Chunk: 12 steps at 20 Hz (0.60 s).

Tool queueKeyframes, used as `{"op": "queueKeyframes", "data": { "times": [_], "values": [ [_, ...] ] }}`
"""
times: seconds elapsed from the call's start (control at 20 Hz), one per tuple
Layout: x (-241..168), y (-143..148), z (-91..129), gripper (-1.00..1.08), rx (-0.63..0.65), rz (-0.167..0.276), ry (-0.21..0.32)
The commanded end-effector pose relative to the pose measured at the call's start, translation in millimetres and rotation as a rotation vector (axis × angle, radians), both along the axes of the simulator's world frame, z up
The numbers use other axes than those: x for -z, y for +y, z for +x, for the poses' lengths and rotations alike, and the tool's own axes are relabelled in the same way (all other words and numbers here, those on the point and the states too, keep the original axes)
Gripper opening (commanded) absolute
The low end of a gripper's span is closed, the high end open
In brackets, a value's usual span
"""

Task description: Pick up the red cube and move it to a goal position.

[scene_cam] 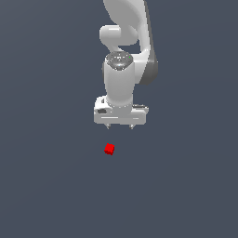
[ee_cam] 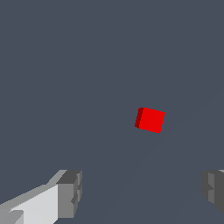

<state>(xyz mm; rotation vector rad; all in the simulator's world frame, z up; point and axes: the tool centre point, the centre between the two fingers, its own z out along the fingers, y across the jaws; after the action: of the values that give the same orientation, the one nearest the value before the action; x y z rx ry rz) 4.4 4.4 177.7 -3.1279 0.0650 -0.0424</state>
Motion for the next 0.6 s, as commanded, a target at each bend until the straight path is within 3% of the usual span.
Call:
{"op": "queueKeyframes", "data": {
  "times": [0.0,0.55],
  "values": [
    [0.0,0.0,0.0,1.0,0.0,0.0,0.0],
    [35.0,-10.7,7.8,1.0,0.052,-0.003,0.006]
  ]
}}
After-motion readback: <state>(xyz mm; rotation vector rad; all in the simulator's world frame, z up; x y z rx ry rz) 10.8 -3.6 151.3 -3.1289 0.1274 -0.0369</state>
